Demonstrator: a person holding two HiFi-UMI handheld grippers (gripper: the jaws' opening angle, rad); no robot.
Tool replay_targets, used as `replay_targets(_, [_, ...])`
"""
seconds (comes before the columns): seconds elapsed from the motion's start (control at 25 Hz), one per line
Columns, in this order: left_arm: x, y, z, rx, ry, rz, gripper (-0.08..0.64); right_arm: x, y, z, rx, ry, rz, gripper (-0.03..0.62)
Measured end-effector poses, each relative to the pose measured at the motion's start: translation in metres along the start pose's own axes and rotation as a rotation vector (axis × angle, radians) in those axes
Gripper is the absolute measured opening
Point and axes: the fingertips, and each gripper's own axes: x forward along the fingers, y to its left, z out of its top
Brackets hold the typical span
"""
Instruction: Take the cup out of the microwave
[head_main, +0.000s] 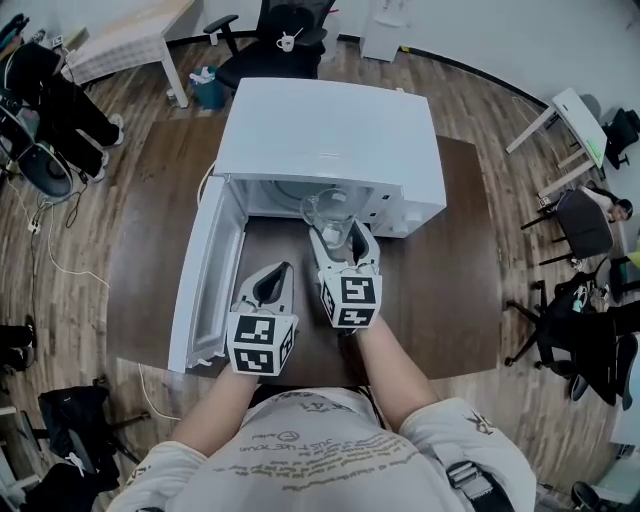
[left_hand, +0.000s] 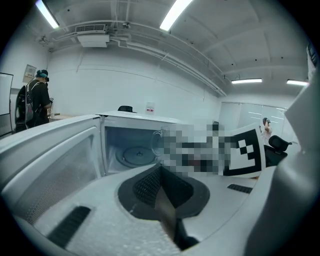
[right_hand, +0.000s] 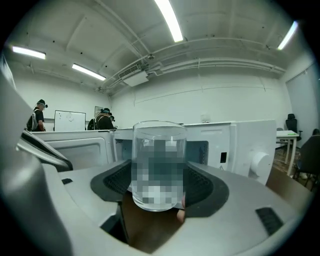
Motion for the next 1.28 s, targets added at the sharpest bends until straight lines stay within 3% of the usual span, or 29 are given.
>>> replay_targets(0.64, [-0.037,-0.037,0.048,0.021,-0.100,-0.004,0.014,-0.099,0.007,0.053,-0.006,-0.075,0.014,0.313])
replay_targets(1.28, [-0.032,-0.049,0.064,0.060,-0.118,-0.029,0.015,-0.103,0.000,0.062,-0.007,-0.085,0.022,0.313])
